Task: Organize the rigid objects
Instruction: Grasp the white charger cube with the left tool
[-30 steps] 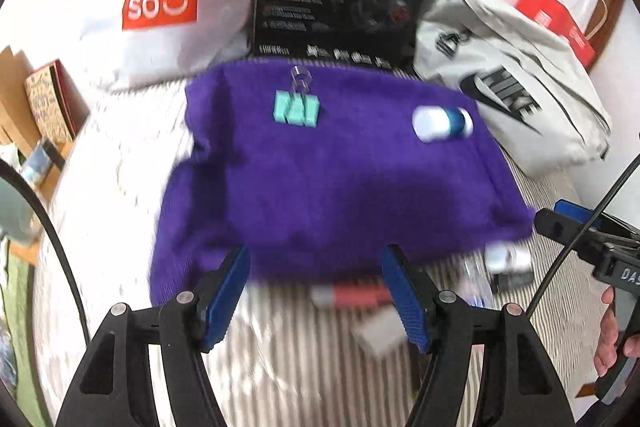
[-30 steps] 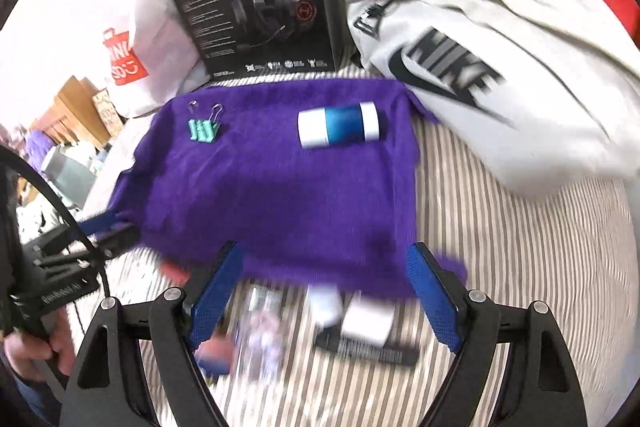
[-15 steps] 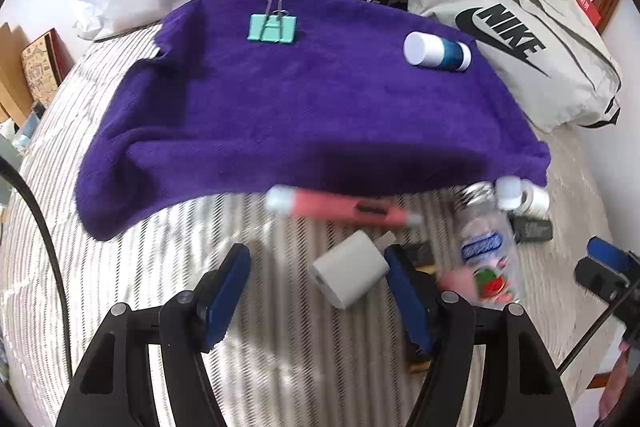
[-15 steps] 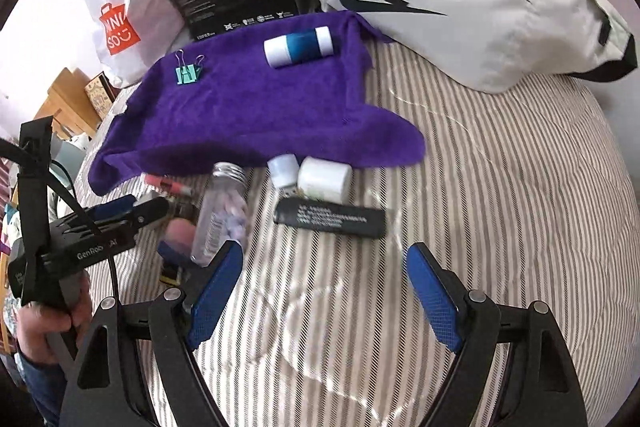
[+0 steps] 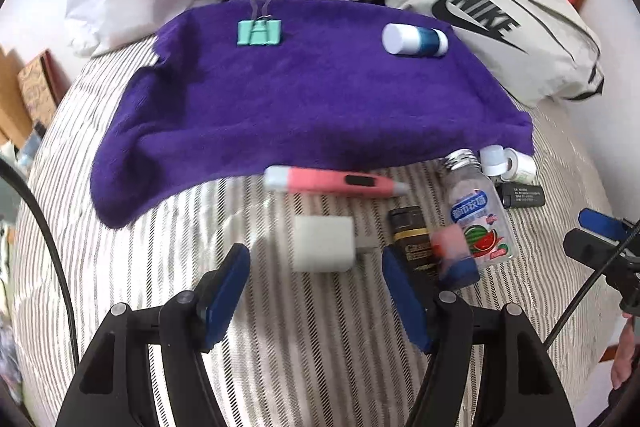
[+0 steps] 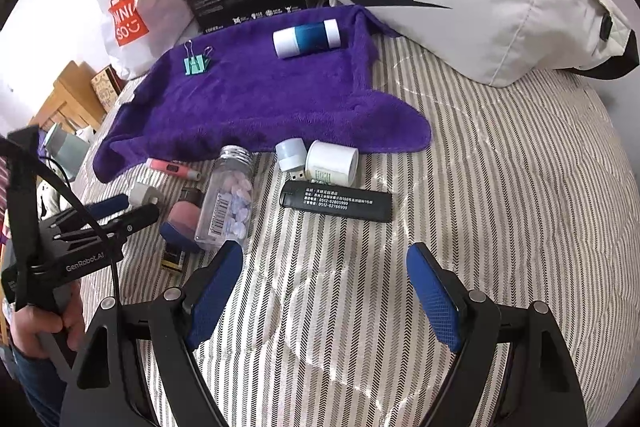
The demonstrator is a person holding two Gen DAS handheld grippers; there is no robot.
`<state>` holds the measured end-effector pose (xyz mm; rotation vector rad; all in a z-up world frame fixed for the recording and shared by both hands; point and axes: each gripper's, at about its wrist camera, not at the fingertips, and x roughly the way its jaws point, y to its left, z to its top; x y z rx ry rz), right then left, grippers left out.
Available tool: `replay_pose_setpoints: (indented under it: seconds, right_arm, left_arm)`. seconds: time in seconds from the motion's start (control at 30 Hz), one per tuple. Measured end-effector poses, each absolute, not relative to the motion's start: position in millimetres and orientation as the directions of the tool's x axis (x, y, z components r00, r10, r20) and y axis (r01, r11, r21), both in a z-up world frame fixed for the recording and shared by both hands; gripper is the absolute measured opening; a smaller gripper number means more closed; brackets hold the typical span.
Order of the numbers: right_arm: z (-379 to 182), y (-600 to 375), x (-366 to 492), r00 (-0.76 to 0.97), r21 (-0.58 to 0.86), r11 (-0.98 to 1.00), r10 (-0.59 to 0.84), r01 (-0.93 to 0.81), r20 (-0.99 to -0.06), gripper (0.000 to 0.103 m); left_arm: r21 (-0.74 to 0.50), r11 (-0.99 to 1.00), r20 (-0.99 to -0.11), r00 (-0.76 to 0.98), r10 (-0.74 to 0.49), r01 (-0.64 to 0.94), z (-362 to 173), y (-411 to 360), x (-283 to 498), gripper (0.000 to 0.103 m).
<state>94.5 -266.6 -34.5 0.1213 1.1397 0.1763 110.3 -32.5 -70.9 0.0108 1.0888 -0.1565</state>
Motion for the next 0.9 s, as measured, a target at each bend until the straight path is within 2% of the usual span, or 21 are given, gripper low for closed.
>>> replay_pose_setpoints:
  seconds: [0.27,0.37,0.43,0.9]
  right_arm:
    - [-34.8,-266.7,94.4,0.405,0.169,0.982,0.187,-0.081,-0.895,0.083]
    - [-35.7,-268.5,95.4,0.406,0.162,0.984,0.179,-0.076,-0.896,0.083]
    - [-37.4,-269.5,97.3,0.406,0.161,0.984,0.177,-0.073,-0.897,0.083]
    - [-61.9,-278.1,131.3,0.384,0.172,0.985,0.157,0.004,-0.91,0.083]
  left_arm:
    - [-0.037,0.992,-0.887,0.454,-0.087,0.117,-79.1,-40.2,119.9,0.064]
    - [-0.033,0.992,-0.882,0.464,-0.085,0.119,-79.6,-41.0,120.8,0.056]
    - [-0.033,0.991,-0.879,0.468,-0.091,0.131,-78.7,-43.4,119.7,0.043]
    - [-0.045,0.991,-0.878,0.468,-0.098,0.123,-78.1,-28.6,116.3,0.043]
